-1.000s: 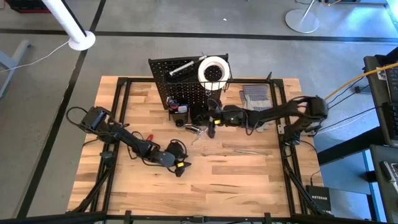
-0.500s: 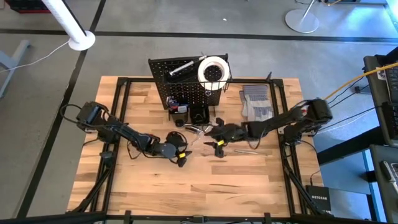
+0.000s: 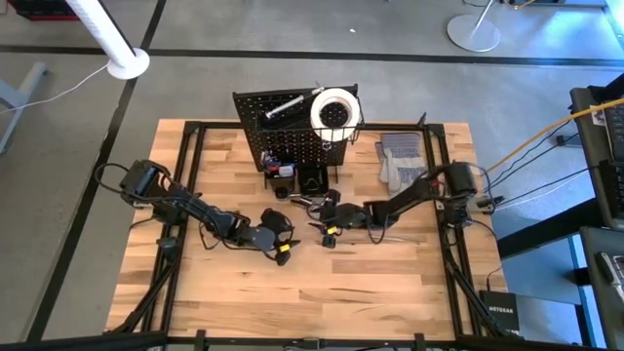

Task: Hang tools onto peg board
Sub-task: Put the pegboard hook into the right bin on the pegboard

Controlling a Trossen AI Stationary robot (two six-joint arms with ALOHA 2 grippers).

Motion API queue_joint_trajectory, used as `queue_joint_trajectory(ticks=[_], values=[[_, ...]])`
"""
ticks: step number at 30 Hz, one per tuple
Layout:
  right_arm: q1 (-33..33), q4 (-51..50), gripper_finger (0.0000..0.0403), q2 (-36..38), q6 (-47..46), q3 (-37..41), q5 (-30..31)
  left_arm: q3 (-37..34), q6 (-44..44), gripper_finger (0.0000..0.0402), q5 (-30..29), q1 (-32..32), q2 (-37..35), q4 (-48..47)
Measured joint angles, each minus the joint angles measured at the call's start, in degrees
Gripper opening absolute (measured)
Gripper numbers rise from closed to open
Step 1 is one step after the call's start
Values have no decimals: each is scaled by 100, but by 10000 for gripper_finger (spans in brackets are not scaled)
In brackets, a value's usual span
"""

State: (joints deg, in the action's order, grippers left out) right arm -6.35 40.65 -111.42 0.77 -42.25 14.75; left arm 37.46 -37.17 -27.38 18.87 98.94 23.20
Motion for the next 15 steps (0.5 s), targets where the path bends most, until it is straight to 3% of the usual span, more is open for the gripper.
queue_joint_trajectory(ticks=[7,15], values=[[14,23,186,-491,263,-391,726,2,-150,223,-2,1,0,17],[38,-72,186,-727,-346,-563,664,1,-162,223,-1,1,0,11]])
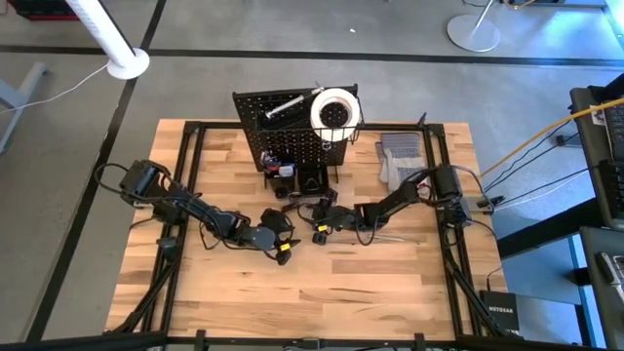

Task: Hang tools onto peg board
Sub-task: Put the pegboard hook into the right bin on the pegboard

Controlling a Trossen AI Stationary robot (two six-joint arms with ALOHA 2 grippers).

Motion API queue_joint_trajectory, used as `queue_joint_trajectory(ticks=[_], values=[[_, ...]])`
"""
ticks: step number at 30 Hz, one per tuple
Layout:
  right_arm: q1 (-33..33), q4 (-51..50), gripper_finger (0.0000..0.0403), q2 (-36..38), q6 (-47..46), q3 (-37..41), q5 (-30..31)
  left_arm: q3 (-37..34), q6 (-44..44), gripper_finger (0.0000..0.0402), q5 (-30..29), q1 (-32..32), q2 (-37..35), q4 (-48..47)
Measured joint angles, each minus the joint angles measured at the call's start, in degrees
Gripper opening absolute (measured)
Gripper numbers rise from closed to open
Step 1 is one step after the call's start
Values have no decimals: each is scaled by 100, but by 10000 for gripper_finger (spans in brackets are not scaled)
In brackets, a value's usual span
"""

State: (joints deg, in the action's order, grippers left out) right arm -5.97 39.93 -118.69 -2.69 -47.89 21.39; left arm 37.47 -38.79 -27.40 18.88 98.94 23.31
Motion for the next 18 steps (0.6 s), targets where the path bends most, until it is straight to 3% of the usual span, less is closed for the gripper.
queue_joint_trajectory(ticks=[4,11,18], values=[[-8,-182,186,20,-272,-3,-343,1,-7,223,0,0,0,-23],[-171,-267,186,102,-499,-3,-1470,2,177,223,4,0,0,-51],[-531,-612,186,430,-453,26,-1650,0,282,223,17,0,0,-298]])
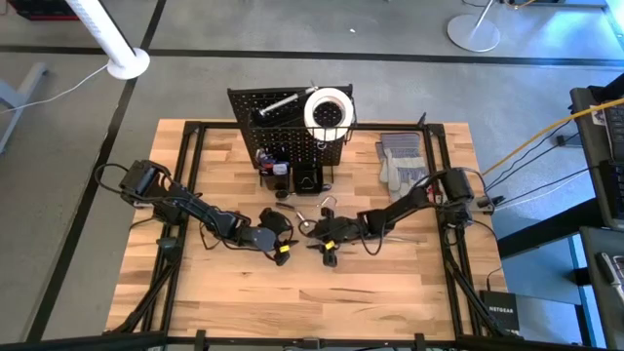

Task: Hang tools onto peg board
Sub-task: Put the pegboard hook into the right bin on the pegboard, then put the socket into the right bin on the pegboard

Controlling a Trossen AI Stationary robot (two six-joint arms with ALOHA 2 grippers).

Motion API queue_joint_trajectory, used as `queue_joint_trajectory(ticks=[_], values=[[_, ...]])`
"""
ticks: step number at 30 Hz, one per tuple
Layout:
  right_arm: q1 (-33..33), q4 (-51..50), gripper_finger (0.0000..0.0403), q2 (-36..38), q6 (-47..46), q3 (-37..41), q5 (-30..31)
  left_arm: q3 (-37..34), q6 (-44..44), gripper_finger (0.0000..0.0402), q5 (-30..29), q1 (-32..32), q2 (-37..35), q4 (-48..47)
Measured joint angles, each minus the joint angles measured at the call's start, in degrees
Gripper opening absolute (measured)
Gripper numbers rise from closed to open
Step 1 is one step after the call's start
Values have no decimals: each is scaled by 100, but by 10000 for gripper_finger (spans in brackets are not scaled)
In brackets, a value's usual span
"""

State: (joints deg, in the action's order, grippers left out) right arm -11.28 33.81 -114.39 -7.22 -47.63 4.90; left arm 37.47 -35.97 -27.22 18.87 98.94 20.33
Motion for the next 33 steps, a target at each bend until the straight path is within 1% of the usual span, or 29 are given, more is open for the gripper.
queue_joint_trajectory(ticks=[6,11,14,17,21,25,28,33], values=[[-196,-313,186,430,8,-3,107,0,28,223,-20,-17,0,-46],[-184,-274,186,512,15,-5,679,0,318,223,-39,-15,0,-70],[-132,-307,186,512,22,-5,1215,0,315,223,-40,-15,0,-78],[-28,-326,186,512,20,-5,1527,0,313,223,-42,-9,0,-80],[226,-244,186,512,-168,-5,1464,2,382,223,-42,-37,0,-76],[433,0,186,512,-685,-14,971,0,415,223,-45,-90,0,-75],[469,-106,186,441,-819,-13,781,0,607,223,-20,-85,28,-17],[451,-68,186,125,-1000,-14,703,-1,670,223,48,-77,116,-44]])
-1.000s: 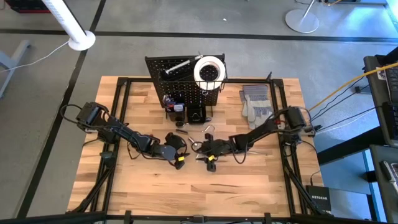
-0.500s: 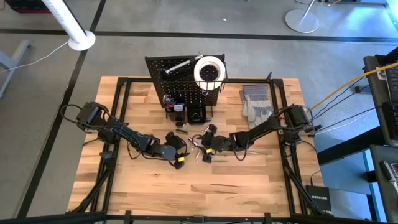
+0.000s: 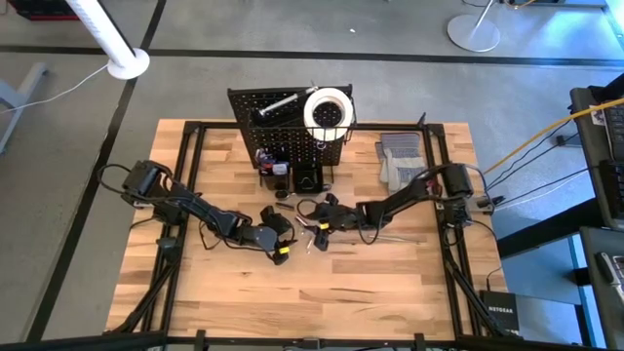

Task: Hang tools onto peg board
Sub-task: Put the socket into the right bin on the pegboard

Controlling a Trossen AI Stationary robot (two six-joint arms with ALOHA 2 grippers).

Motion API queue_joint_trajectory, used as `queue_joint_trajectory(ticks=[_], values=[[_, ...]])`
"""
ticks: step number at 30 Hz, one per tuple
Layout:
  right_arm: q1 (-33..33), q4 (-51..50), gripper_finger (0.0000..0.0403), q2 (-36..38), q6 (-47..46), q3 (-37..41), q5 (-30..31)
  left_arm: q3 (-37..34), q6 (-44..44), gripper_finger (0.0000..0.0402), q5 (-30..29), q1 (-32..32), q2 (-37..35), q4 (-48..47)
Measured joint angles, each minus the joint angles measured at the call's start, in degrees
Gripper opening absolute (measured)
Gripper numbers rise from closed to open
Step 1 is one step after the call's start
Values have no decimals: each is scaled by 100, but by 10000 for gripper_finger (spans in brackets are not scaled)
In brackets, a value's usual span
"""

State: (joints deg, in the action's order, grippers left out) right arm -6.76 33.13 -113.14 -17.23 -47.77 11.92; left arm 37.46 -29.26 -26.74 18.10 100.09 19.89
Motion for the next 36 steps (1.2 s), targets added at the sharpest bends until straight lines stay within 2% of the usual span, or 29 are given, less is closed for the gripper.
queue_joint_trajectory(ticks=[10,13,19,23,32,36], values=[[0,-112,182,-188,-120,-9,-48,1,302,223,-68,-222,13,-56],[0,-145,160,-188,80,-11,-50,1,311,223,-66,-299,13,-30],[0,-135,82,-188,261,-9,-48,1,428,223,-10,-319,13,10],[0,-86,79,-141,272,1,-207,1,340,223,-1,-196,13,-11],[-3,-546,79,777,430,2,-87,4,-49,223,75,204,-21,-550],[1,-993,79,1375,712,1,436,4,-337,223,112,355,-338,-1264]])
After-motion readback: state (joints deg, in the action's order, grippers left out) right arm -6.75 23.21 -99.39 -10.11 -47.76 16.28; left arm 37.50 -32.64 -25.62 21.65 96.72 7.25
